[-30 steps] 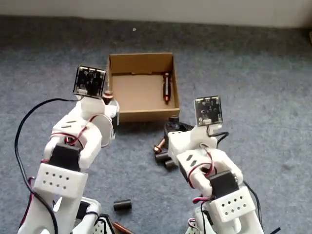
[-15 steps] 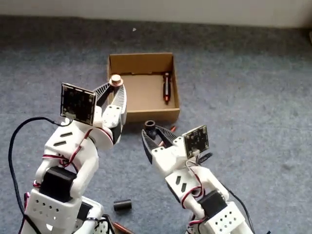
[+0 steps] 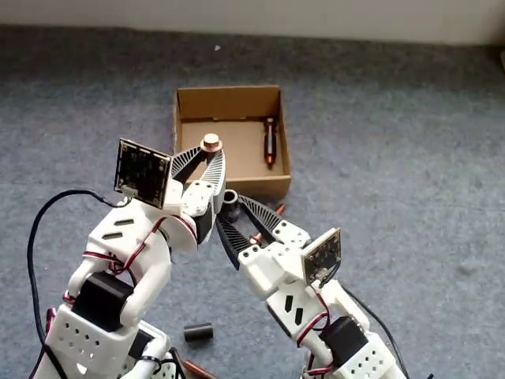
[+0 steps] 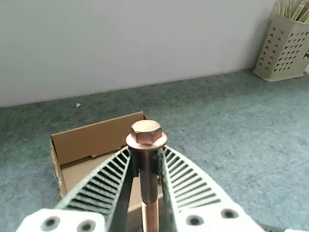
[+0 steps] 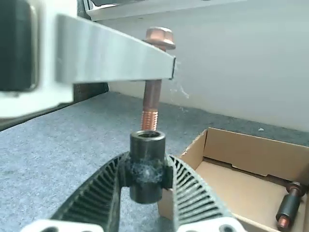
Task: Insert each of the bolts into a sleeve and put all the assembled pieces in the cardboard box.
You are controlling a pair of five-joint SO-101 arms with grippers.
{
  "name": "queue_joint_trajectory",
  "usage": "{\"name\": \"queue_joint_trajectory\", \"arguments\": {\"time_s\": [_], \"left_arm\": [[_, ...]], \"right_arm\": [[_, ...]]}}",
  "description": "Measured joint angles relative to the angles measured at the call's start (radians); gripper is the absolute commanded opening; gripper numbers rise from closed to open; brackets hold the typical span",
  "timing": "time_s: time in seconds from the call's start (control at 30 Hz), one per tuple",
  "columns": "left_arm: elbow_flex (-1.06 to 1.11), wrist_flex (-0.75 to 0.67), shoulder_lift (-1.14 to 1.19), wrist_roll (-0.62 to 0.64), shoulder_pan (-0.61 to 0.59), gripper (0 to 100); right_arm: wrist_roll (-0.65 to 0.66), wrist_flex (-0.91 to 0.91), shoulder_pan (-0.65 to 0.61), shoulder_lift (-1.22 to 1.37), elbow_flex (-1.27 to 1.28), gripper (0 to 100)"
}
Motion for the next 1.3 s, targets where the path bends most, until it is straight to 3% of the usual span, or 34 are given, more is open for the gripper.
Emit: {"name": "queue_joint_trajectory", "arguments": {"time_s": [0.37, 0.6, 1.3], "left_arm": [[0.021, -0.018, -0.27, 0.003, 0.009, 1], [0.086, -0.02, -0.279, 0.002, 0.097, 1], [0.127, 0.048, -0.287, 0.003, 0.106, 1]], "right_arm": [[0.0, 0.035, -0.035, 0.0, 0.0, 0.5], [0.0, 0.035, -0.077, 0.0, 0.0, 0.5], [0.003, 0.006, -0.034, -0.002, 0.0, 0.5]]}}
